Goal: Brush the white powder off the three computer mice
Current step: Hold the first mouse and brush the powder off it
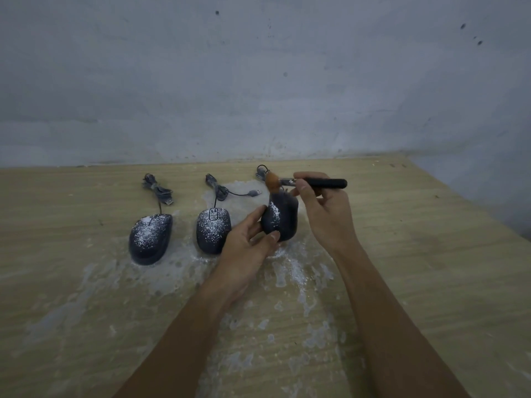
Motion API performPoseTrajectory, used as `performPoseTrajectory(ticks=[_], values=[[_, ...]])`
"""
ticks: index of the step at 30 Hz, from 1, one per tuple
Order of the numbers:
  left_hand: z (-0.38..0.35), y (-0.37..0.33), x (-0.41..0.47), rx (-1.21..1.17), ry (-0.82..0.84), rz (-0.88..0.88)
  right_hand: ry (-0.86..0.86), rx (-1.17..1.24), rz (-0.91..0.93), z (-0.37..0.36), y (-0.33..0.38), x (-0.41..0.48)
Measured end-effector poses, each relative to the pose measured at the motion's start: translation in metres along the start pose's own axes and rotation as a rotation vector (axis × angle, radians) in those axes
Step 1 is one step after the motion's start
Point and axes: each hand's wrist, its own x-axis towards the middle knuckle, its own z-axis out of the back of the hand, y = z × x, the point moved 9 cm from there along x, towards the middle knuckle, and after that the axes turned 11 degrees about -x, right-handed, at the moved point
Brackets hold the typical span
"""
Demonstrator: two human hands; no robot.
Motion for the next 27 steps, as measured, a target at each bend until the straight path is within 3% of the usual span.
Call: performPoseTrajectory(ticks=[5,8,13,17,22,27], values=[[-0.002,-0.002,-0.001,0.016,0.009,0.001,-0.127,0.148,-0.117,0.015,-0.012,0.003],[-0.002,-0.003,-0.001,0.026,0.009,-0.009,0.009,-0.016,-0.114,0.000,-0.014,0.006],[-0.001,-0.003,-0.001,0.027,0.007,-0.012,-0.121,0.054,-0.144,0.012,-0.013,0.016],[0.001,-0.001,0.001,0.023,0.002,-0.015,-0.003,-0.149,-0.127,0.003,-0.016,0.018],[0.002,0.001,0.003,0.005,0.004,-0.019,-0.193,-0.055,-0.177,0.026,-0.018,0.016],[0.003,0.004,0.004,-0.010,-0.004,-0.017,0.005,-0.098,-0.100,0.011,-0.009,0.011]])
